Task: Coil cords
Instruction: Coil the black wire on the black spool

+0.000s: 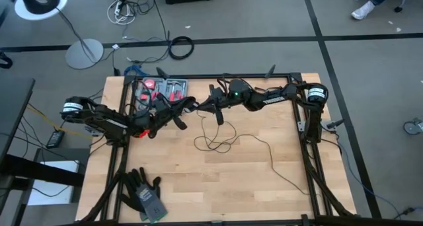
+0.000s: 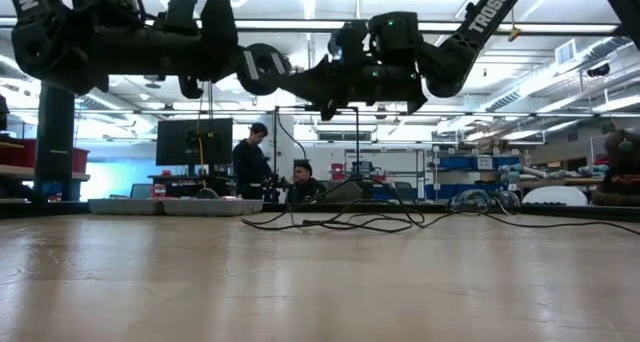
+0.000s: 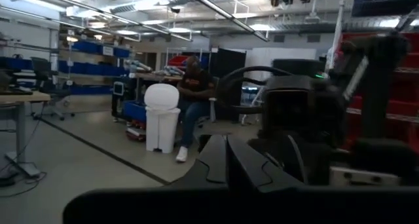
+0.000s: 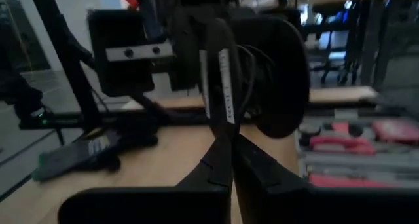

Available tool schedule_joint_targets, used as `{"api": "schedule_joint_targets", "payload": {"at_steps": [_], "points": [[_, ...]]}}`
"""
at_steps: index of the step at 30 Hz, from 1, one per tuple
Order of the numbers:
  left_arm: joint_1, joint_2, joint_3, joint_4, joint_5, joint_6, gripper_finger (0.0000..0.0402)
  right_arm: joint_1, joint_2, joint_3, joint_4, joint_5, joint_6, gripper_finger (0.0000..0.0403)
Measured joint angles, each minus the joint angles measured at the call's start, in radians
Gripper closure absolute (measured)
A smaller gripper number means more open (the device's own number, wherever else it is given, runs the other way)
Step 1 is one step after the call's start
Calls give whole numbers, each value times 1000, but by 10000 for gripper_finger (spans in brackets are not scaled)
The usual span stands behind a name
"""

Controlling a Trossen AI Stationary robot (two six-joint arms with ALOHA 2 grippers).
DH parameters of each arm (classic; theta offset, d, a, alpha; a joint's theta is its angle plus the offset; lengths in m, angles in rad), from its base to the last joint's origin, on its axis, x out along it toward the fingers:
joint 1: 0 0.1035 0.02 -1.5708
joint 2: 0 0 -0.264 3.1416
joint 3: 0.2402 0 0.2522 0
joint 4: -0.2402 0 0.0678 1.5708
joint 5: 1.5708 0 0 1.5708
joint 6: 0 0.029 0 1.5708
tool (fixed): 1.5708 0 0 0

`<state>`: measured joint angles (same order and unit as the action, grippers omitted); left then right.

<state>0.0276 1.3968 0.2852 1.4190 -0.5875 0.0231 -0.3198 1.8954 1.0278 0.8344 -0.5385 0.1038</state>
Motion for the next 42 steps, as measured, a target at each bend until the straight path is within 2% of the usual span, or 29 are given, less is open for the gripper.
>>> {"api": "schedule_joint_targets", "payload": {"at_steps": [6, 16, 28, 33, 38, 42], "points": [[0, 1, -6, -39, 8, -29, 402, -56, -6, 3, -39, -97, 55, 400], [0, 1, -8, -139, 12, -134, 402, -81, -95, 3, -211, -87, -51, 402], [13, 3, -10, -236, 113, -274, 402, -79, -125, 5, -208, -78, -98, 403], [13, 3, -10, -237, 93, -272, 402, -71, -125, 6, -214, -72, -99, 401], [12, 3, -10, -233, 65, -253, 402, -89, -128, 7, -236, -78, -61, 375], [11, 3, -8, -212, 31, -223, 402, -123, -166, 7, -376, -85, -54, 340]]}}
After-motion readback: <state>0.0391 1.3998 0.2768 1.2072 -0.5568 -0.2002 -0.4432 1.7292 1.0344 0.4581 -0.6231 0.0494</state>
